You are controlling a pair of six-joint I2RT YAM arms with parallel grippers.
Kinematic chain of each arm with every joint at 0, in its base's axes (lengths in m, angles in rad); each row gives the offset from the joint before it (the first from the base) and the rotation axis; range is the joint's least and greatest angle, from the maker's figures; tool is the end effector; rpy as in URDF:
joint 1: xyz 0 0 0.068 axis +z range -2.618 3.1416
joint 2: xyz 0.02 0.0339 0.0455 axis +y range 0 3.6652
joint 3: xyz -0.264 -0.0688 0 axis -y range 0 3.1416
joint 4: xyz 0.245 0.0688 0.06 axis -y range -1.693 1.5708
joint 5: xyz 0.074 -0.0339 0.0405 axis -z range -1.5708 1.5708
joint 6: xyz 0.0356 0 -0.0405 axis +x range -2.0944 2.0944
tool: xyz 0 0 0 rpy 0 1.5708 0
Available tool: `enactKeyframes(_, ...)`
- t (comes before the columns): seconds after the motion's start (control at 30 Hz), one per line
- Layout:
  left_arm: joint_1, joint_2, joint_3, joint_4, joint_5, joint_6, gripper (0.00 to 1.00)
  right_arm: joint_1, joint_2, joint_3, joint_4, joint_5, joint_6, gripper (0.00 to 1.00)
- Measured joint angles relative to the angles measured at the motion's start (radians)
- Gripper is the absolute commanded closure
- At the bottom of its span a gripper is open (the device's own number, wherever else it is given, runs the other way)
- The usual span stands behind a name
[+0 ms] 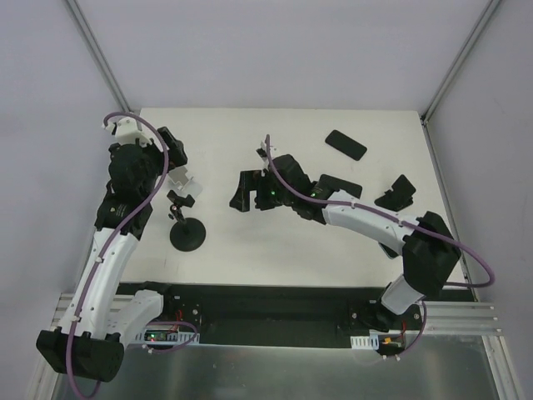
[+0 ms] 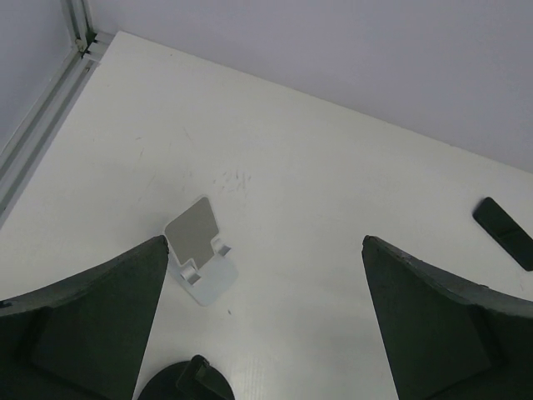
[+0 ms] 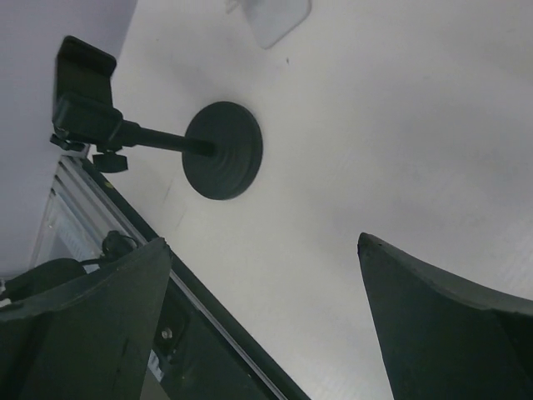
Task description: Place the phone on the phone stand
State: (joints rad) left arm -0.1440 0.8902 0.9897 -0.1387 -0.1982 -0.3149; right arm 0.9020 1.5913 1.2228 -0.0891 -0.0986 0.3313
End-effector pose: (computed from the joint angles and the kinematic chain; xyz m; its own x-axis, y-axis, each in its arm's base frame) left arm 0.1995 -0.0218 0.3985 -0.0201 -0.3039 -0.9525 -0.0634 0.9512 -0.3021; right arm 0.2290 0.2954 0.2968 -0.5308 -0.1496 -0.8342 -0.7010 0.6307 0.3329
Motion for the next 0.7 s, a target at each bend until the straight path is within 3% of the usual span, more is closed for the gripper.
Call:
enactKeyframes(0.3,0.029,0.147,0.013,-0.068,0.060,-0.024,0.01,0.023,0.113,0.011,0.266,-0.104,0.118,0.04)
enactKeyframes(0.5,0.035,0.150,0.078,-0.307,0.092,-0.220,0.01,0.074,0.136,-0.060,0.372,-0.120,0.171,0.04)
enactKeyframes(0.7,0.035,0.055,-0.004,-0.460,0.120,-0.371,0.01,0.082,0.082,-0.177,0.378,-0.107,0.182,0.04)
